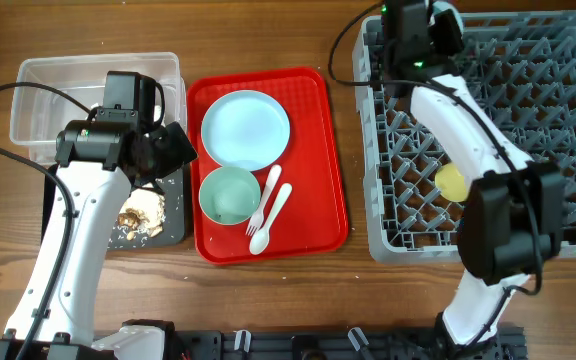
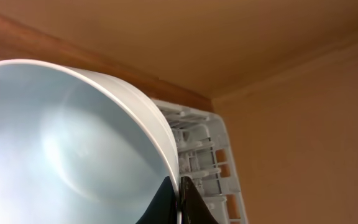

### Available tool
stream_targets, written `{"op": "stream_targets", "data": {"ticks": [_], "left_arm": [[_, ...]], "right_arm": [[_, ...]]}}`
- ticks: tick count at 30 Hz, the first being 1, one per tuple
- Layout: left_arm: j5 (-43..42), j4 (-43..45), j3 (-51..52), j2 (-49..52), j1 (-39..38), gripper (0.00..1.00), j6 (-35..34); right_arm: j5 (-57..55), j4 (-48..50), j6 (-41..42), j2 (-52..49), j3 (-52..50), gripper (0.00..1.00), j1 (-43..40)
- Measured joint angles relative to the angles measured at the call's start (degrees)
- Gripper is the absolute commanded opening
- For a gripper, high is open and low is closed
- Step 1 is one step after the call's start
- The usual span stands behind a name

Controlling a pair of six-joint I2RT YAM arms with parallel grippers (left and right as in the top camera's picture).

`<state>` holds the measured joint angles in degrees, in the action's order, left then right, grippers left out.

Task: Sort waste into correct bins and load items into the dishwasher rack
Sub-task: 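Grasp the light blue bowl with right gripper and place in rack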

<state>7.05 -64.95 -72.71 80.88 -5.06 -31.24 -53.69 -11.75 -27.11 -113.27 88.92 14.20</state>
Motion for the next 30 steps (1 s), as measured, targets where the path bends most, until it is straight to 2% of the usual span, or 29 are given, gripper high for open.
{"op": "stream_targets", "data": {"ticks": [9, 11, 14, 19, 20, 21, 24, 27, 30], "left_arm": [[0.00, 0.00, 0.00, 0.00, 0.00, 1.00, 0.00], [0.00, 0.00, 0.00, 0.00, 0.00, 1.00, 0.00], [0.00, 0.02, 0.00, 0.00, 0.00, 1.00, 0.00], [0.02, -0.04, 0.00, 0.00, 0.00, 1.00, 0.00], [0.00, -0.02, 0.00, 0.00, 0.00, 1.00, 0.00], [0.00, -0.02, 0.00, 0.00, 0.00, 1.00, 0.00], [0.00, -0.02, 0.00, 0.00, 0.00, 1.00, 0.00], [1.07, -1.40, 0.00, 0.00, 0.00, 1.00, 0.00], [3.21, -3.82, 0.00, 0.00, 1.99, 1.00, -0.02]], "right_arm": [[-3.23, -3.43, 3.28, -2.45, 0.00, 0.05, 3.72], [-3.54, -7.23, 6.12, -2.45, 0.17, 0.16, 4.42], [-3.50, -15.13, 10.91, -2.56, 0.24, 0.28, 5.51], [0.35, -26.40, 20.22, -1.60, 0.24, 0.58, 7.85], [3.78, -28.55, 21.92, -0.13, 0.20, 0.65, 7.85], [6.78, -29.46, 22.91, 1.64, 0.20, 0.67, 7.85], [18.36, -32.17, 24.30, 9.49, 0.17, 0.68, 7.89], [40.04, -33.81, 25.57, 16.57, 0.17, 0.67, 7.98], [58.93, -36.24, 30.42, 16.92, 0.17, 0.68, 8.87]]}}
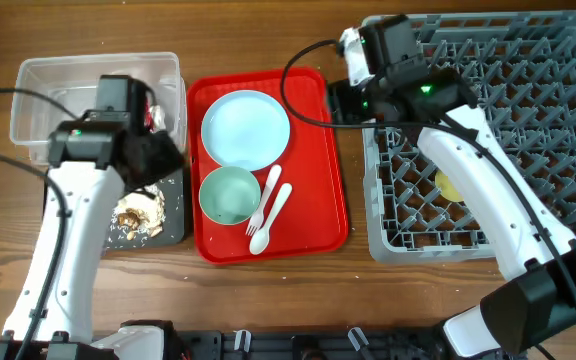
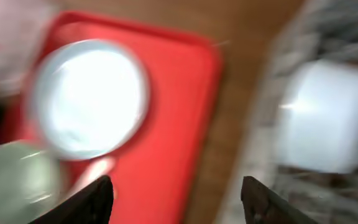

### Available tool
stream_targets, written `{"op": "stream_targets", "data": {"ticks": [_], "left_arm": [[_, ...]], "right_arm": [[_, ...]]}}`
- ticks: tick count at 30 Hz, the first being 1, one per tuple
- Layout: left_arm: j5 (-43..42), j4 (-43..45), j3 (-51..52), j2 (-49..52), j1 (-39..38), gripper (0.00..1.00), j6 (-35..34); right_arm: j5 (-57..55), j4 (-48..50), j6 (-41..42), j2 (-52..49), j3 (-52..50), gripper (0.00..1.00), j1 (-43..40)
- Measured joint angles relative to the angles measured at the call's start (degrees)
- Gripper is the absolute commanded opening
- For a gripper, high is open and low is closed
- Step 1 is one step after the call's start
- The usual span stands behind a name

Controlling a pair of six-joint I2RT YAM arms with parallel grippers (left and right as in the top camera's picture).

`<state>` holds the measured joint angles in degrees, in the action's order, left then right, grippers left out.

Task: Sort waste into correct bins and load items into the dishwasher rack
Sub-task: 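Grasp the light blue bowl with right gripper and place in rack, then grasp the green bowl with right gripper and place in rack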

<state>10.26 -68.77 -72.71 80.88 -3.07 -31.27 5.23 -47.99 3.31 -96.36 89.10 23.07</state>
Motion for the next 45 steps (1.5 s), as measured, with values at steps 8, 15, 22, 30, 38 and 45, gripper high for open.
{"op": "stream_targets", "data": {"ticks": [8, 15, 22, 30, 38, 45], "left_arm": [[-2.03, -0.76, 0.00, 0.00, 18.32, 1.00, -0.37], [-2.69, -0.92, 0.00, 0.00, 18.67, 1.00, -0.37], [-2.84, -0.98, 0.00, 0.00, 18.67, 1.00, -0.39], [-2.84, -0.98, 0.00, 0.00, 18.67, 1.00, -0.37], [-2.84, -0.44, 0.00, 0.00, 18.67, 1.00, -0.39], [-2.84, 0.11, 0.00, 0.00, 18.67, 1.00, -0.39]], "right_arm": [[12.83, -2.16, 10.19, -11.43, -0.02, 0.56, 16.20], [10.69, -1.22, 18.64, -22.34, -0.02, 0.29, 22.16], [3.85, 0.70, 23.08, -23.28, -0.02, 0.04, 21.81], [-5.62, 0.66, 21.03, -6.56, 0.79, 0.04, 10.64], [-37.81, 14.16, -4.57, 5.66, 2.12, 0.05, -11.08], [-56.65, 23.89, -27.06, -3.23, 2.12, 0.04, -19.85]]}}
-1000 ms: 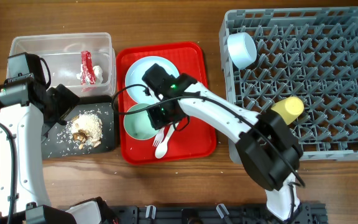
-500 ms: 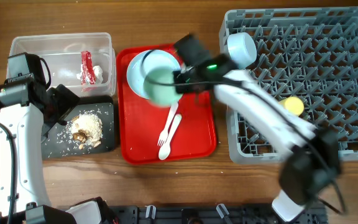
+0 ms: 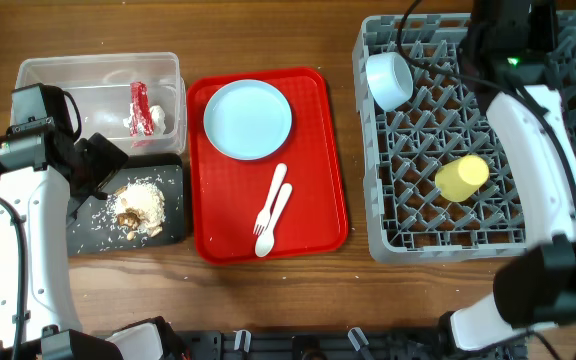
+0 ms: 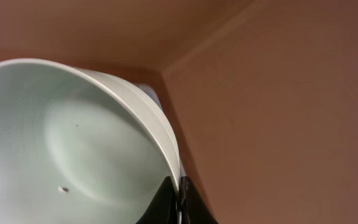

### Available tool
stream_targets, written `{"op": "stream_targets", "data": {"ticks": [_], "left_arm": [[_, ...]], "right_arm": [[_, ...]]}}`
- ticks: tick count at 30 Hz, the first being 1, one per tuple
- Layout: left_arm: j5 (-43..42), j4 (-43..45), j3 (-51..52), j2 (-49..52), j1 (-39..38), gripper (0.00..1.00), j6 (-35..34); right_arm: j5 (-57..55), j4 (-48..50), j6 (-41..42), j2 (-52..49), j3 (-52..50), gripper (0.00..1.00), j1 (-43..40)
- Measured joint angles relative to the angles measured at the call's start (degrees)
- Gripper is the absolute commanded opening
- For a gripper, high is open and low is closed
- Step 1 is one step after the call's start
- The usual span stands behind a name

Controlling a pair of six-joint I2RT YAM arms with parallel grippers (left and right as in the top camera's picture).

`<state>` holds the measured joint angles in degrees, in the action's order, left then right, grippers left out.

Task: Sort waste into correct bins and load items into the dishwasher rack
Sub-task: 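Grasp the green bowl with right gripper and place in rack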

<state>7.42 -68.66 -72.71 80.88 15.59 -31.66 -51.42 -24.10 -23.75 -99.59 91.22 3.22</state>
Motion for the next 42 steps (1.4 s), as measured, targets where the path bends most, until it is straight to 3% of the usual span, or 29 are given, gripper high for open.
{"op": "stream_targets", "data": {"ticks": [8, 18, 23, 40, 42], "left_arm": [[0.00, 0.09, 0.00, 0.00, 0.00, 1.00, 0.00], [0.00, 0.35, 0.00, 0.00, 0.00, 1.00, 0.00], [0.00, 0.55, 0.00, 0.00, 0.00, 1.00, 0.00], [-0.02, 0.57, 0.00, 0.00, 0.00, 1.00, 0.00], [-0.02, 0.57, 0.00, 0.00, 0.00, 1.00, 0.00]], "right_arm": [[-6.71, 0.37, 5.73, -13.66, 0.00, 0.04, 0.63], [-6.71, -3.54, 14.56, -14.91, 0.00, 0.04, 4.46], [-15.58, 5.42, 11.37, -14.97, -0.11, 0.04, 4.79], [-14.05, 6.21, 12.85, -17.20, -2.27, 0.04, 5.14], [-14.25, 6.29, 13.25, -17.20, -2.27, 0.12, 5.75]]}}
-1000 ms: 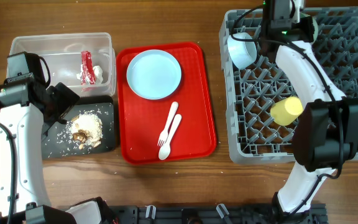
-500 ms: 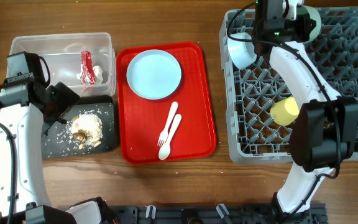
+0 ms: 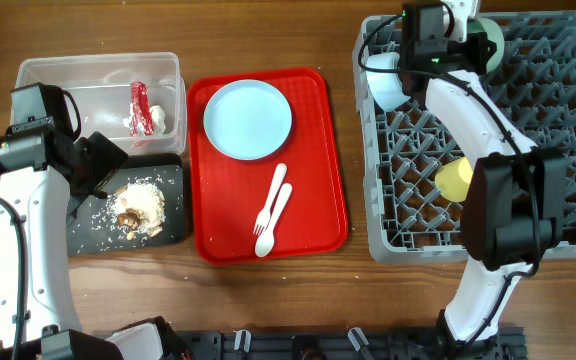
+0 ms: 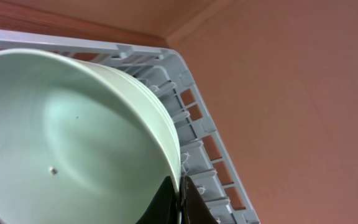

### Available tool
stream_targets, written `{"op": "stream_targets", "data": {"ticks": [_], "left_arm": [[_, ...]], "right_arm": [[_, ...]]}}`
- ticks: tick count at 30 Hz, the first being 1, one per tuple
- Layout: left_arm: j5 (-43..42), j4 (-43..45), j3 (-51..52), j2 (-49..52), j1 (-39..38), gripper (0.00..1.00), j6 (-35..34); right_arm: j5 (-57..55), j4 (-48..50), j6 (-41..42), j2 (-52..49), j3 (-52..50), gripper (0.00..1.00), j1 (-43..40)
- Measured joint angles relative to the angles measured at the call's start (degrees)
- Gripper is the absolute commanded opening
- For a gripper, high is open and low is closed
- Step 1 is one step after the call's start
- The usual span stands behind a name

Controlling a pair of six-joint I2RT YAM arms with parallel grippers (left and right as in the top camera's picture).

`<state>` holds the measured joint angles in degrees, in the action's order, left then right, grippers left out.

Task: Sort waste into correct bins and load items into the dishwasher rack
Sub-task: 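Grasp the green bowl with right gripper and place in rack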

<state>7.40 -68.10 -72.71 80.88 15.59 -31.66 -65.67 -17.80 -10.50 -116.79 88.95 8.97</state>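
Observation:
A pale green bowl (image 3: 487,47) hangs on its side at the back edge of the grey dishwasher rack (image 3: 528,130). My right gripper (image 3: 469,38) is shut on its rim. In the right wrist view the green bowl (image 4: 73,137) fills the left, with the gripper (image 4: 179,191) pinching its rim and the rack's wall (image 4: 191,124) right behind. A white bowl (image 3: 386,80) and a yellow cup (image 3: 453,179) lie in the rack. My left gripper (image 3: 101,162) hovers at the black tray's left corner; it looks open and holds nothing.
The red tray (image 3: 318,180) carries a light blue plate (image 3: 248,120) and a white fork and spoon (image 3: 271,210). A clear bin (image 3: 38,95) holds a red wrapper (image 3: 141,105). The black tray (image 3: 173,215) bears food scraps (image 3: 138,205).
My right gripper, still shut on the green bowl, has moved from over the rack's back right to its back middle, and the bowl now sits against the rack. The left arm has not moved.
First my right gripper held the white bowl over the rack's back left while the left worked over the black tray. Then the white bowl lay in the rack and the right gripper was open near the tray. Later the green bowl was off the tray in my right gripper, the wrapper in the bin.

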Motion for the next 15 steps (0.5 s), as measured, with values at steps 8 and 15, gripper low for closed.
{"op": "stream_targets", "data": {"ticks": [8, 15], "left_arm": [[0.02, 0.00, 0.00, 0.00, 0.00, 1.00, 0.00], [0.02, 0.13, 0.00, 0.00, 0.00, 1.00, 0.00]], "right_arm": [[1.40, -7.65, 3.32, -0.70, -0.09, 0.53, 4.17], [24.65, -22.08, 9.35, 12.55, -0.74, 0.70, 4.13]]}}
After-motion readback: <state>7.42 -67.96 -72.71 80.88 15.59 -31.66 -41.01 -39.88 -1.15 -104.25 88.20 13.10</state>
